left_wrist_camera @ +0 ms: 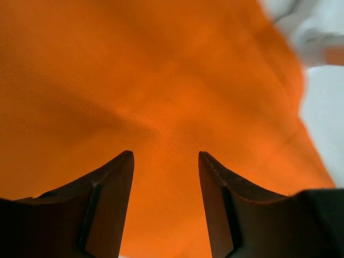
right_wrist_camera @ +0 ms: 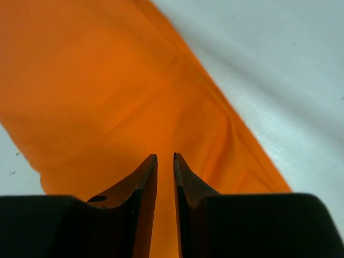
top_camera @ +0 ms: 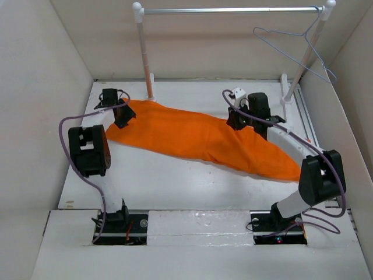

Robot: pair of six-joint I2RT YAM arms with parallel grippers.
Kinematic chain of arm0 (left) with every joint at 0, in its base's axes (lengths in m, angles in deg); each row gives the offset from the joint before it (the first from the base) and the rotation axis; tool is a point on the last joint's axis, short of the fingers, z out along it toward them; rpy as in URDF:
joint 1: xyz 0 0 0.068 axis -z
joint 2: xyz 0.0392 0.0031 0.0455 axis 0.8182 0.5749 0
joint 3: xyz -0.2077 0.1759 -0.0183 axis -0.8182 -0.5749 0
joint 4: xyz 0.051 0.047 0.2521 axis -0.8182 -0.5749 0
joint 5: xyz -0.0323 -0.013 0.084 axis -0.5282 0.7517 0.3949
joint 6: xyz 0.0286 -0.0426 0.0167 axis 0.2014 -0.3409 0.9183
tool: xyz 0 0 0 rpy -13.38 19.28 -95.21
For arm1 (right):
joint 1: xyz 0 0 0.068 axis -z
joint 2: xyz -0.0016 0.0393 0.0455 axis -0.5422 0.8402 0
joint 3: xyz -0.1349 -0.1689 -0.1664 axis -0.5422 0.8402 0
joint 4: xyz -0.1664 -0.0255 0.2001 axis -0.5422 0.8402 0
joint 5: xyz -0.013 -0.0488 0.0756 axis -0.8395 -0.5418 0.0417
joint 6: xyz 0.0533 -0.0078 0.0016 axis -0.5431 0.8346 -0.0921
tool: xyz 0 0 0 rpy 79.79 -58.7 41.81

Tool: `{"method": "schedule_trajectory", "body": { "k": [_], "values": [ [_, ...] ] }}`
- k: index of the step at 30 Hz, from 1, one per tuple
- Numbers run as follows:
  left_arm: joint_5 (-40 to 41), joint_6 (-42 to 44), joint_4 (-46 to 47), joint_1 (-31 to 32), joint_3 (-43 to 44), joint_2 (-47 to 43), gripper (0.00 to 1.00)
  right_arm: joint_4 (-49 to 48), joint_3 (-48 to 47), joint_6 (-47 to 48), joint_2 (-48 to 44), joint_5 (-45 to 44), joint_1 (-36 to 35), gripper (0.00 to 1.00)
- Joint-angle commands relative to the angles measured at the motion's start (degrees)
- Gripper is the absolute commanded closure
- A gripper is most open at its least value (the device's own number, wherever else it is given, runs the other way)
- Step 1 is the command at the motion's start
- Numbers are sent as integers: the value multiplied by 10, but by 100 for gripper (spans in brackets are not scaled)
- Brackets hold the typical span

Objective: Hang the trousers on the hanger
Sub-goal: Fold the trousers at the center of the board.

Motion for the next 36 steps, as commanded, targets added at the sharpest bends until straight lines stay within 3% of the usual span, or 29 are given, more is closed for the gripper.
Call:
{"method": "schedule_trajectory", "body": {
  "k": [1, 5, 13, 14, 19, 22, 24, 25, 26, 28, 29, 33, 36],
  "values": [
    [-102, -47, 33, -32, -39, 50, 54, 1, 59, -17, -36, -41, -9, 76],
    [-65, -33, 22, -66, -73, 38, 52, 38, 104, -22, -120, -77, -9, 69],
    [-74, -30, 31, -277, -226, -59, 49, 123, 179, -65, -293, -135, 80, 42],
    [-69, -31, 35, -283, -235, -72, 49, 133, 186, -73, -301, -129, 93, 36],
    [-4, -48, -9, -283, -234, -136, 48, 168, 212, -82, -330, -97, 173, 26],
    [0, -64, -22, -274, -225, -189, 48, 181, 223, -89, -344, -64, 244, 25],
    [-22, -56, -19, -153, -195, -223, 47, 188, 220, -96, -355, -47, 321, 25],
    [-13, -56, -19, -152, -195, -223, 47, 188, 220, -96, -355, -47, 321, 25],
    [2, -51, -23, -44, -182, -237, 47, 192, 216, -96, -359, -51, 352, 25],
    [37, -32, -19, 75, -142, -247, 46, 213, 197, -94, -356, -84, 377, 25],
    [37, -33, -24, 164, -128, -236, 46, 218, 194, -93, -349, -103, 394, 25],
    [-9, -28, -11, 278, -93, -184, 46, 218, 214, -101, -334, -129, 475, 28],
    [-26, -1, -10, 322, -100, -149, 46, 212, 227, -103, -326, -144, 532, 28]
  ]
}}
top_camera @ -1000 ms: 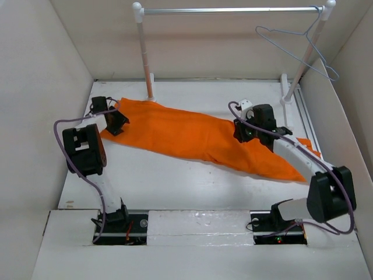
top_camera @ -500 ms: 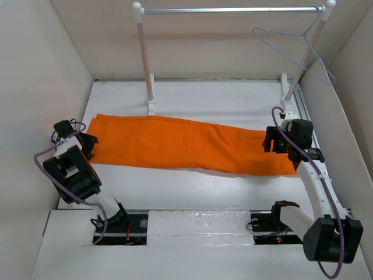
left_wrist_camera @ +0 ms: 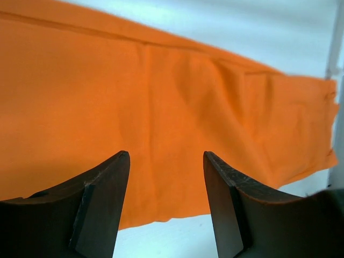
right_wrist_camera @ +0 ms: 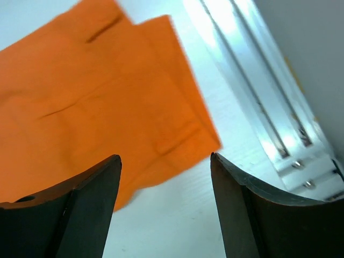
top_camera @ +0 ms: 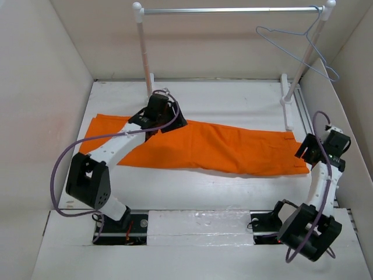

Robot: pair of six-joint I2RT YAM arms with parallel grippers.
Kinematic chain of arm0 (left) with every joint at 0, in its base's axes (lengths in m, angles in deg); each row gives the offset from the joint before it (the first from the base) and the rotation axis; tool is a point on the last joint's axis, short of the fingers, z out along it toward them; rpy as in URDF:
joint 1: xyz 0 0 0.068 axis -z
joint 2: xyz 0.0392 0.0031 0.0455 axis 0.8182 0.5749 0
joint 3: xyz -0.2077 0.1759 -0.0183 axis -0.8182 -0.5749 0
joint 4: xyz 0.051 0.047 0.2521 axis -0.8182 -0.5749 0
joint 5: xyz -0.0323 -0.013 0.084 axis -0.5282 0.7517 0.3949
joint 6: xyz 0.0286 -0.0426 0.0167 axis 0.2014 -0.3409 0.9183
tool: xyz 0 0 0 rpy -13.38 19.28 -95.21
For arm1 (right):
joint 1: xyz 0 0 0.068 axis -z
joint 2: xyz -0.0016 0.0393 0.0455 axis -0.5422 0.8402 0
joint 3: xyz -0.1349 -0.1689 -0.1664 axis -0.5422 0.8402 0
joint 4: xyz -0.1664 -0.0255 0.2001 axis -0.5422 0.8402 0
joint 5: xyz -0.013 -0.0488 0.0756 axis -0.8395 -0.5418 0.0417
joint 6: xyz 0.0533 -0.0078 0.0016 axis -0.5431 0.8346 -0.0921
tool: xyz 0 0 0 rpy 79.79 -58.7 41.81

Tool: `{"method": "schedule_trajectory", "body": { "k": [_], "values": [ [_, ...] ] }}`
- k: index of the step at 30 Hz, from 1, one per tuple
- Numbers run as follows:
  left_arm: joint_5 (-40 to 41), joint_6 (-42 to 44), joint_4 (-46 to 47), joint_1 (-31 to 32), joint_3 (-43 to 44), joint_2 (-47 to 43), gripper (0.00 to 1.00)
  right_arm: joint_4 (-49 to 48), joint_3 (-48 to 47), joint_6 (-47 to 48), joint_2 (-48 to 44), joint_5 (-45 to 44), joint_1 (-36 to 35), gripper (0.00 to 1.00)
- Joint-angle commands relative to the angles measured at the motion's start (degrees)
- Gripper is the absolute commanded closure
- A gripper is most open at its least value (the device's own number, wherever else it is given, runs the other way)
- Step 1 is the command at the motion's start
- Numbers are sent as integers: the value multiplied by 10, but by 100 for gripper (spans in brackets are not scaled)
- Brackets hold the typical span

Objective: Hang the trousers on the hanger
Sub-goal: Fold the trousers at the center of the board.

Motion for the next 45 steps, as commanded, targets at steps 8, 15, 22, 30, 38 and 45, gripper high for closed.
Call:
{"method": "schedule_trajectory", "body": {
  "k": [8, 15, 22, 30, 38, 45],
  "values": [
    [0, 59, 19, -9, -138, 3, 46, -76, 64, -10, 66, 54, 120, 19],
    [-53, 16, 33, -96, -209, -25, 47, -136, 71, -32, 183, 97, 120, 48],
    [-179, 10, 66, -314, -322, -24, 48, -153, 70, -42, 172, 100, 161, 100],
    [-199, 4, 68, -377, -363, -81, 48, -8, 45, 36, 46, 5, 186, 50],
    [-165, 24, 33, -233, -276, -142, 49, -23, -99, 53, 91, 11, 119, 40],
    [-123, 50, 15, -69, -176, -86, 48, -215, -125, 121, 279, 221, 35, 61]
  ]
}}
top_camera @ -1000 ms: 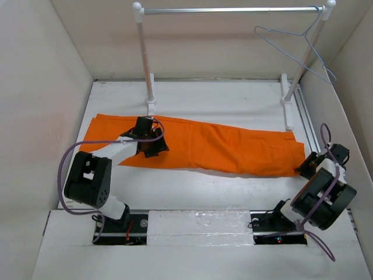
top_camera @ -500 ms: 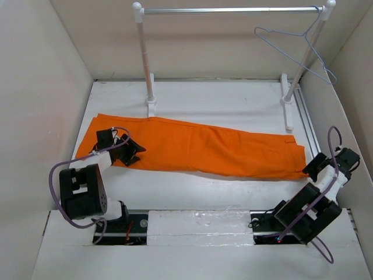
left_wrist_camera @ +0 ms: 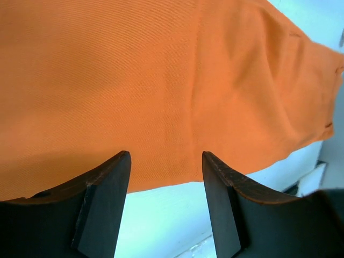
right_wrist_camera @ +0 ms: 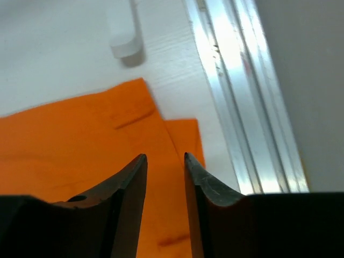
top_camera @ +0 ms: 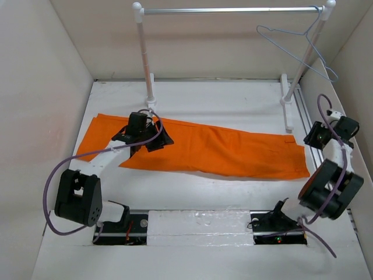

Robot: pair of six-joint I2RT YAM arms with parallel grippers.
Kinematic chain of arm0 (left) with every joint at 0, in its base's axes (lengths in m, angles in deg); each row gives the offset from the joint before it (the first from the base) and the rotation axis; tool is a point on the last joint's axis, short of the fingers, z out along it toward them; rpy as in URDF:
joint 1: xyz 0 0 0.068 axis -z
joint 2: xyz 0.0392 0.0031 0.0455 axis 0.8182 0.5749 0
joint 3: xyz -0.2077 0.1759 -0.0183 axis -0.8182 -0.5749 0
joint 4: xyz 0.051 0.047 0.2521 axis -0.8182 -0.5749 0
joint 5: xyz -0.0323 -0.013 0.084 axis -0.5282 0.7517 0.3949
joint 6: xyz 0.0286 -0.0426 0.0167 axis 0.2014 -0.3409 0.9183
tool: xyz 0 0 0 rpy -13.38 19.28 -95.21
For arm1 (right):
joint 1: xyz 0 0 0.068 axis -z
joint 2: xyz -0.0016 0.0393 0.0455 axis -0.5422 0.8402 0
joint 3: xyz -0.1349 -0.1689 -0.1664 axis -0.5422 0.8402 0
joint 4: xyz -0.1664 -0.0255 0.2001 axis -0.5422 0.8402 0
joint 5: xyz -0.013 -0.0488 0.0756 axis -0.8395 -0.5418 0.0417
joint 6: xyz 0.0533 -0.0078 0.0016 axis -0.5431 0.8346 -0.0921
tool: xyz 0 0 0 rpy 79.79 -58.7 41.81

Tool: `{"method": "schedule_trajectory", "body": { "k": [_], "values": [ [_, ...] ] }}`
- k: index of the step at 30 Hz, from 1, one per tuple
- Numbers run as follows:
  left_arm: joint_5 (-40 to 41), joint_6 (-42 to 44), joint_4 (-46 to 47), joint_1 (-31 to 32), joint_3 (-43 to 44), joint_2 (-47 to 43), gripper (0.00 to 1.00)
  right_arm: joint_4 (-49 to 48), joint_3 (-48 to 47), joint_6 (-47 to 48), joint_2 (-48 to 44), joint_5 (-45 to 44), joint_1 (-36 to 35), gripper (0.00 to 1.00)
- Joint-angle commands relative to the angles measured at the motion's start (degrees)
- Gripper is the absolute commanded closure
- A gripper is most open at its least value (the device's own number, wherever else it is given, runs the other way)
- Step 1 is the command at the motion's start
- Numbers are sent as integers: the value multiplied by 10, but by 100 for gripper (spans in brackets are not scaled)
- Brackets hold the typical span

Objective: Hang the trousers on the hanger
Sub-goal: Fold the trousers at the center of the board.

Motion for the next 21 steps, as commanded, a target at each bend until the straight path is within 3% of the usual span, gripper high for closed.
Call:
{"method": "schedule_trajectory", "body": {
  "k": [1, 2, 3, 6, 11, 21],
  "values": [
    [43, 29, -24, 61, 47, 23, 48, -109, -29, 45, 91, 110, -28, 59],
    [57, 35, -32, 74, 61, 43, 48, -120, -31, 46, 102, 113, -28, 56],
    [70, 41, -46, 84, 84, 55, 48, -136, -30, 47, 112, 123, -28, 46],
    [105, 56, -56, 102, 109, 103, 48, -157, -44, 51, 153, 141, -28, 35],
    [87, 49, -31, 102, 97, 167, 48, -158, -69, 60, 198, 139, -46, 34],
    [98, 47, -31, 102, 71, 162, 49, -173, -83, 41, 252, 82, -84, 38]
  ]
}}
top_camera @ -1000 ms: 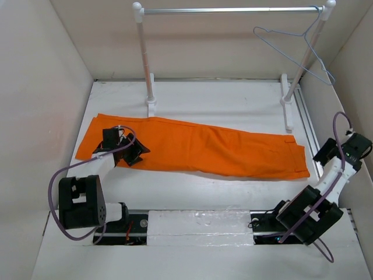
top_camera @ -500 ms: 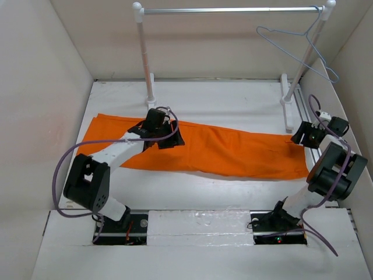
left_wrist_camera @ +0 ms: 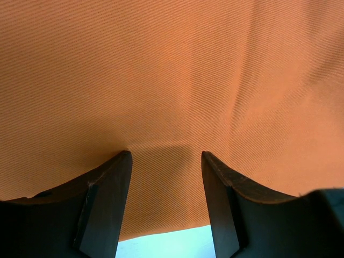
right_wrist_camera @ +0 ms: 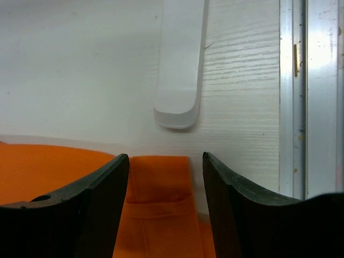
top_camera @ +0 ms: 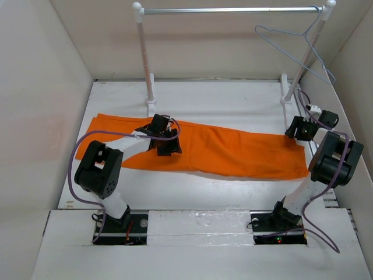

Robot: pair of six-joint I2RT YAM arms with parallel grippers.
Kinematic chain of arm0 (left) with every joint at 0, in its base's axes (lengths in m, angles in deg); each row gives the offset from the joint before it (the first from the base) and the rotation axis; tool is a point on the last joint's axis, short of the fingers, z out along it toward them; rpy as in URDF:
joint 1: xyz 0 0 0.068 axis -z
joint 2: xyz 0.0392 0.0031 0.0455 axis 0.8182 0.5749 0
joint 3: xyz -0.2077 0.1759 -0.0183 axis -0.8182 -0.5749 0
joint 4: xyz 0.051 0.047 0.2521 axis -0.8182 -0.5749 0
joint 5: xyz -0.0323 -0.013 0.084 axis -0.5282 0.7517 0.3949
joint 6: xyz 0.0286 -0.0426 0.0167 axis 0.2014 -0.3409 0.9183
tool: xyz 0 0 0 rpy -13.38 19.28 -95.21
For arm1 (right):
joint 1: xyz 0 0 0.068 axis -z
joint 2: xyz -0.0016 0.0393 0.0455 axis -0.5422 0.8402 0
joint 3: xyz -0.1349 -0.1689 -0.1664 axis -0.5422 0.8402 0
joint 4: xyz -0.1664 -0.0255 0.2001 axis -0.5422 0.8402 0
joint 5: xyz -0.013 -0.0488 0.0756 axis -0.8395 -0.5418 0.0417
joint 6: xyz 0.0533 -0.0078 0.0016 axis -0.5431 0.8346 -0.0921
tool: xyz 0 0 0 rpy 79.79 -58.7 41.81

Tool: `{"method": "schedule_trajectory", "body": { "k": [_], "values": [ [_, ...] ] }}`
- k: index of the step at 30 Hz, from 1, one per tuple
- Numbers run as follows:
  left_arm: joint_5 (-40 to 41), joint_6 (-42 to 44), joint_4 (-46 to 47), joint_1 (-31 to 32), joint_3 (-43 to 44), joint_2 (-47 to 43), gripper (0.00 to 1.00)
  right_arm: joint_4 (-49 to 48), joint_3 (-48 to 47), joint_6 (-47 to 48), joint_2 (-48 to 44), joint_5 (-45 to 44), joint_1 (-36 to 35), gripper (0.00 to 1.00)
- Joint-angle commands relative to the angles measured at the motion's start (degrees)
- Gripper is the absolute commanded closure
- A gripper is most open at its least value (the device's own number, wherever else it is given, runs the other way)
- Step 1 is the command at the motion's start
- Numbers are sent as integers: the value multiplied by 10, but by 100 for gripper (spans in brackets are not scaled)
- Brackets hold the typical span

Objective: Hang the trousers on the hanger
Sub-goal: Fold the trousers at the center of the board.

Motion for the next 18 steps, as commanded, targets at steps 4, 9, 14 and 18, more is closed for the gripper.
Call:
{"method": "schedule_trajectory", "body": {
  "k": [4, 9, 14, 18],
  "values": [
    [10, 6, -9, -6, -15, -25, 50, -53, 4, -30, 8, -47, -14, 39],
    [29, 7, -23, -6, 9, -62, 50, -56, 24, -51, -7, -63, -19, 54],
    [64, -22, -11, -30, 55, -50, 49, -49, 25, -61, -9, -62, -13, 76],
    [47, -49, 12, -71, 55, -15, 49, -15, 17, -64, -13, -83, -13, 43]
  ]
}}
